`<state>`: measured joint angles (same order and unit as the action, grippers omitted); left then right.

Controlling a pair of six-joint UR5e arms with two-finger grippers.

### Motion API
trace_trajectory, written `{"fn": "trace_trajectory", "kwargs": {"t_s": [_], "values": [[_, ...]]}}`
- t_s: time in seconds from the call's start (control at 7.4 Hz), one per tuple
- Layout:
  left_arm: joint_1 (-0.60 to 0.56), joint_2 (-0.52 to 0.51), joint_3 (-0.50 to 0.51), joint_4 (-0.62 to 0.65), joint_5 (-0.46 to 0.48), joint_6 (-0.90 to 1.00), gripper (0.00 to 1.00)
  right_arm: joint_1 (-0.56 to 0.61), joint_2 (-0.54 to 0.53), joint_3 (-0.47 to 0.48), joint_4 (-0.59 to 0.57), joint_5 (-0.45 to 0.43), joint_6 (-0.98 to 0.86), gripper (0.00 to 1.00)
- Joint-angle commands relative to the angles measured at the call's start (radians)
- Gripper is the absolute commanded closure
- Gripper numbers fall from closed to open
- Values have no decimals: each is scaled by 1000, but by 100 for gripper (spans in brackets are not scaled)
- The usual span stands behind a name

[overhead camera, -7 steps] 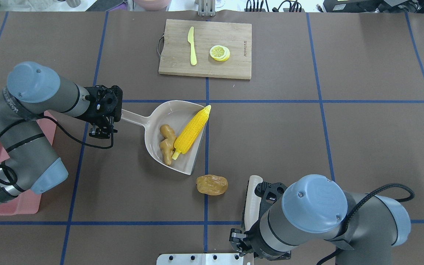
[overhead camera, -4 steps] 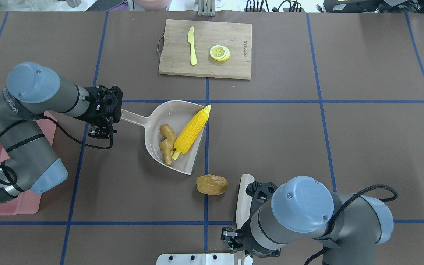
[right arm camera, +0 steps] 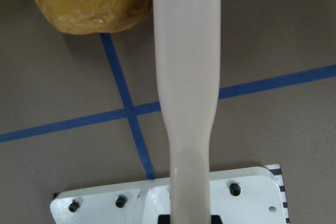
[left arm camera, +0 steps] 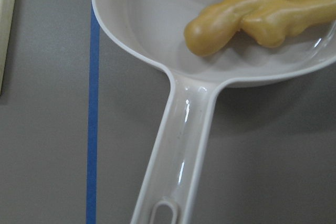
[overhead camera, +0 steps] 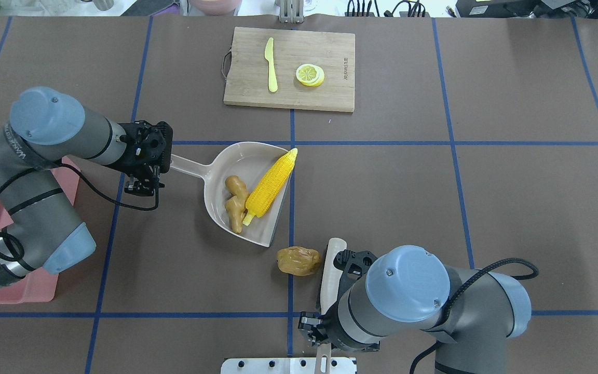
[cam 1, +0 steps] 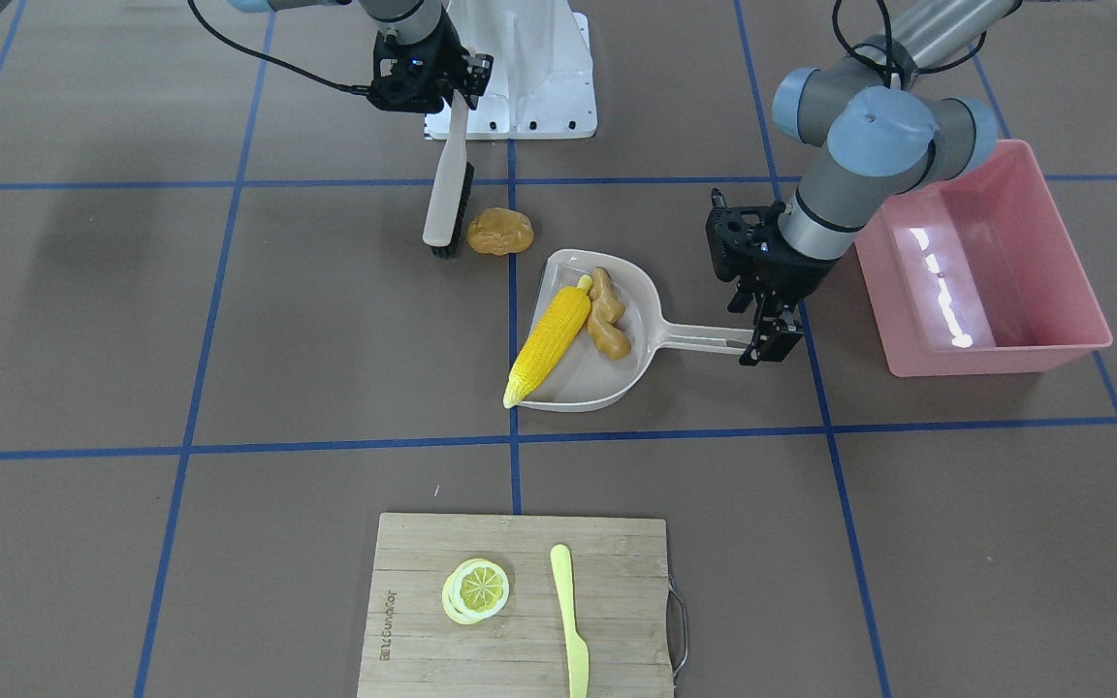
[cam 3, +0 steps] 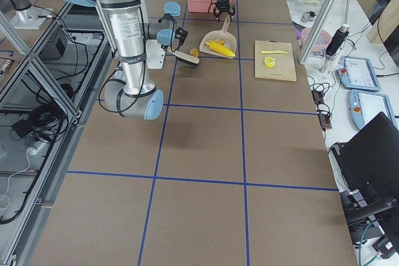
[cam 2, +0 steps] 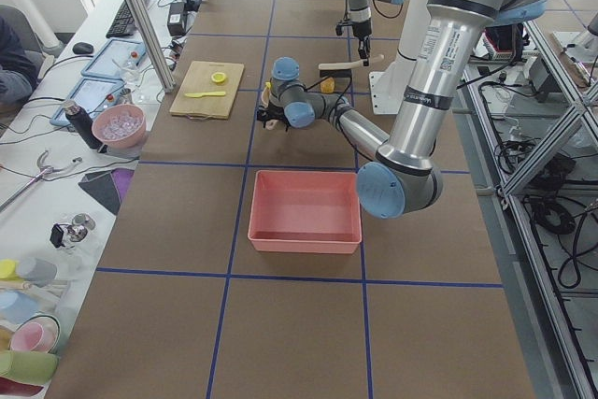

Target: Sweep and dump trash into bin

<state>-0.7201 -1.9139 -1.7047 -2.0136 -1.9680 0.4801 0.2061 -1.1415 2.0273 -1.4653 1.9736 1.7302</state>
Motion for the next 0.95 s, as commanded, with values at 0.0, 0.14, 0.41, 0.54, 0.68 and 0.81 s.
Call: {"fn": "trace_trajectory", "kwargs": {"t_s": [0.0,0.14,0.41,0.54,0.68,0.81], "values": [[1,-1,-3,1,-2,0,14,28,23,-42,40,-4,-4,100],[1,-1,-3,1,-2,0,14,50,23,-50,54,-4,-12,100],[1,1,-6,1,-2,12,15,105,45,-103,103,-4,-37,100],[1,0,-7,3,-2,14,15,146,75,-145,121,4,-37,100],[1,-1,-6,3,0,14,15,186,103,-177,123,16,-40,100],[1,-1,-6,3,-2,14,15,203,120,-177,123,49,-34,100]]}}
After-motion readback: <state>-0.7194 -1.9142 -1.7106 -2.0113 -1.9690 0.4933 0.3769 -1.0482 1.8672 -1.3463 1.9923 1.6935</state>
